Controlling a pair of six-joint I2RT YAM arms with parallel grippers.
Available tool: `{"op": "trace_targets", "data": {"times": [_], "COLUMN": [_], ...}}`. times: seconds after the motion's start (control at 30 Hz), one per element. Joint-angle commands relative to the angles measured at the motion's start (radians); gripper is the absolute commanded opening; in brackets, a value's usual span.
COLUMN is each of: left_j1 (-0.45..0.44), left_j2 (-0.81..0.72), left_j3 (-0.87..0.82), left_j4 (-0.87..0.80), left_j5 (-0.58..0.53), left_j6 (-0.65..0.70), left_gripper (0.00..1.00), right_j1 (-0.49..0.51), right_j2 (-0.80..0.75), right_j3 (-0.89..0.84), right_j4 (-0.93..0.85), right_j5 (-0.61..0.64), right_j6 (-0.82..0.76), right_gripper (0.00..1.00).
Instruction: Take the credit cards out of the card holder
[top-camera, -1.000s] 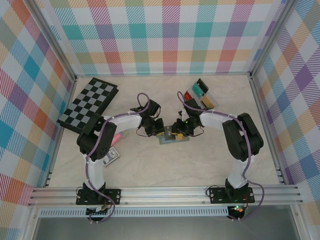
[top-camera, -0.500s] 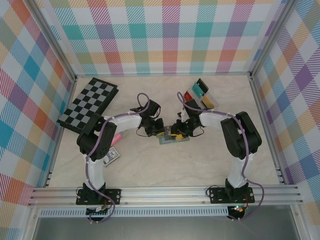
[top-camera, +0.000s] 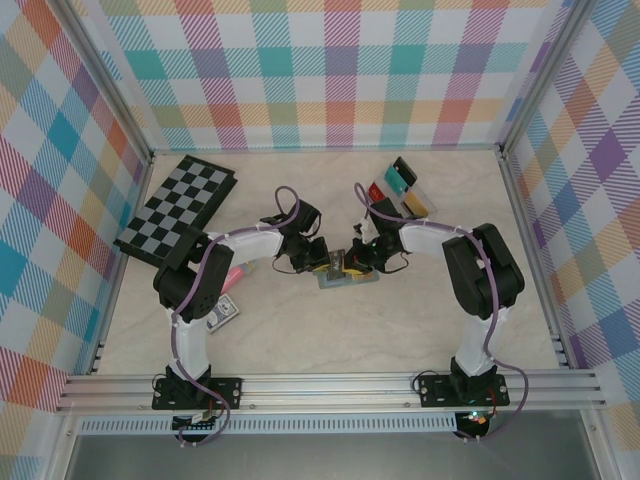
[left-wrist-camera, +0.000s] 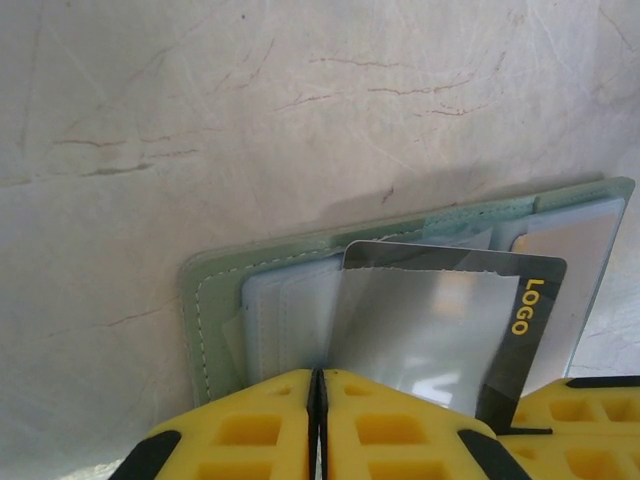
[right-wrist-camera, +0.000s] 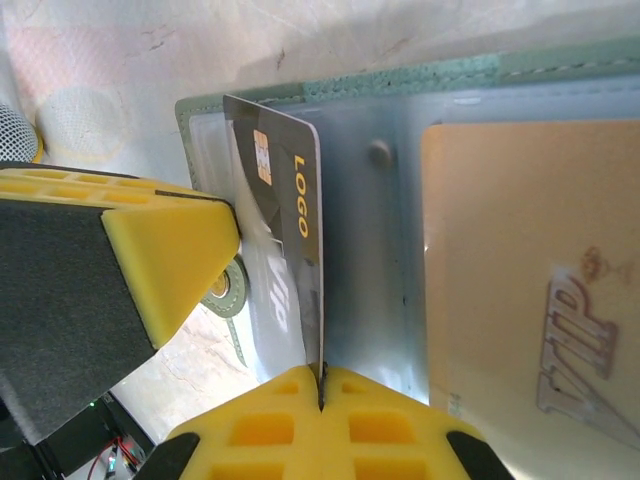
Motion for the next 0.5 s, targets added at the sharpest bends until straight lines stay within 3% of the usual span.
{"op": "trace_targets", "data": {"times": [0.0,0.47], "left_j1": [-0.008,0.005], "left_j2": [0.014,0.013], "left_j3": [-0.039,-0.010], "left_j4": [-0.077,-0.070], "left_j5": [-0.039,-0.004], "left_j6": [0.023,0.023], "left_gripper": [0.11,0.11], "right_j1": [-0.019,-0.050], "right_j2": [-0.034,-0.171], "right_j3": [-0.005,-0.057], "right_j4": [-0.038,-0.017], "right_j5": [0.074,0.081], "right_j6": [-0.030,-0.050], "right_gripper": [0.03,0.02]}}
